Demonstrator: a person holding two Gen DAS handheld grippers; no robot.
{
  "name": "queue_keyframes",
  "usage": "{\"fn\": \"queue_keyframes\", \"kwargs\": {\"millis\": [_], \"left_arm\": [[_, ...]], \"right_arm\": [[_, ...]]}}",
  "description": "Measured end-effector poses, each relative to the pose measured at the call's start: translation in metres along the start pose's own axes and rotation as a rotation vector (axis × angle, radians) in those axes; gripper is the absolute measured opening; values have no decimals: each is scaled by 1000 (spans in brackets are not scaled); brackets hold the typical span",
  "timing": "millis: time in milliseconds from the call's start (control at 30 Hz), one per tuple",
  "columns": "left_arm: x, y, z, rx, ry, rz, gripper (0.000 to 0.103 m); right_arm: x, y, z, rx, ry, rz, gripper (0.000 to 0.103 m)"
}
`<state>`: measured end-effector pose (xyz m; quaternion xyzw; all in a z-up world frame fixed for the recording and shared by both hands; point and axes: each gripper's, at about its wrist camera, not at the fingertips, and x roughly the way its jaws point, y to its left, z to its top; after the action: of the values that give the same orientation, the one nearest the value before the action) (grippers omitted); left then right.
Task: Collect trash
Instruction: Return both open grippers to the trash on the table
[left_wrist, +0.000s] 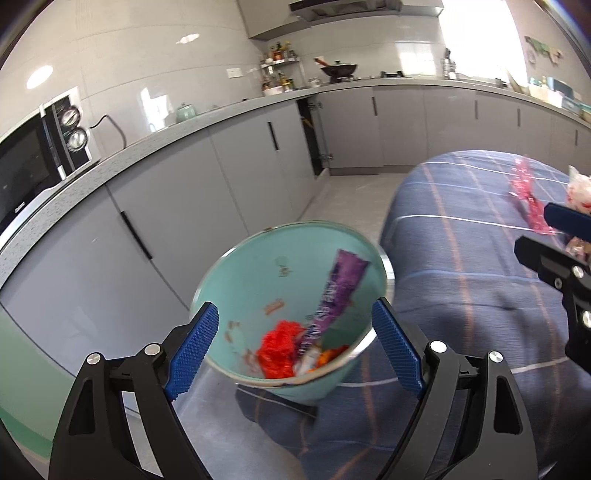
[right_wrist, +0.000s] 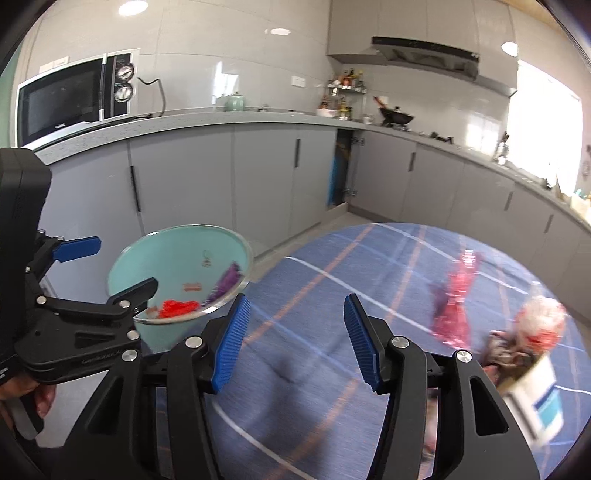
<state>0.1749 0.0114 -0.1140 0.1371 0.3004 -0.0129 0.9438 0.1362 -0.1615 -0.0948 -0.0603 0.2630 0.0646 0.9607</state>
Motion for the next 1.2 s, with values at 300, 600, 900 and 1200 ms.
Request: {"fn": "queue_keyframes", "kwargs": {"millis": [300, 600, 900, 1200], "left_arm": [[-21, -52, 14, 74, -50, -91, 86], [-35, -104, 21, 141, -77, -184, 86], [-34, -146, 22, 203, -81, -247, 87], [-34, -161, 23, 228, -79, -269, 87]], "right_arm": [[-31, -60, -21, 76, 7, -149, 54], [-58, -106, -40, 130, 16, -257, 54], [-65, -130, -66, 165, 75, -309, 55], [-54, -125, -72, 135, 123, -293, 54]]}}
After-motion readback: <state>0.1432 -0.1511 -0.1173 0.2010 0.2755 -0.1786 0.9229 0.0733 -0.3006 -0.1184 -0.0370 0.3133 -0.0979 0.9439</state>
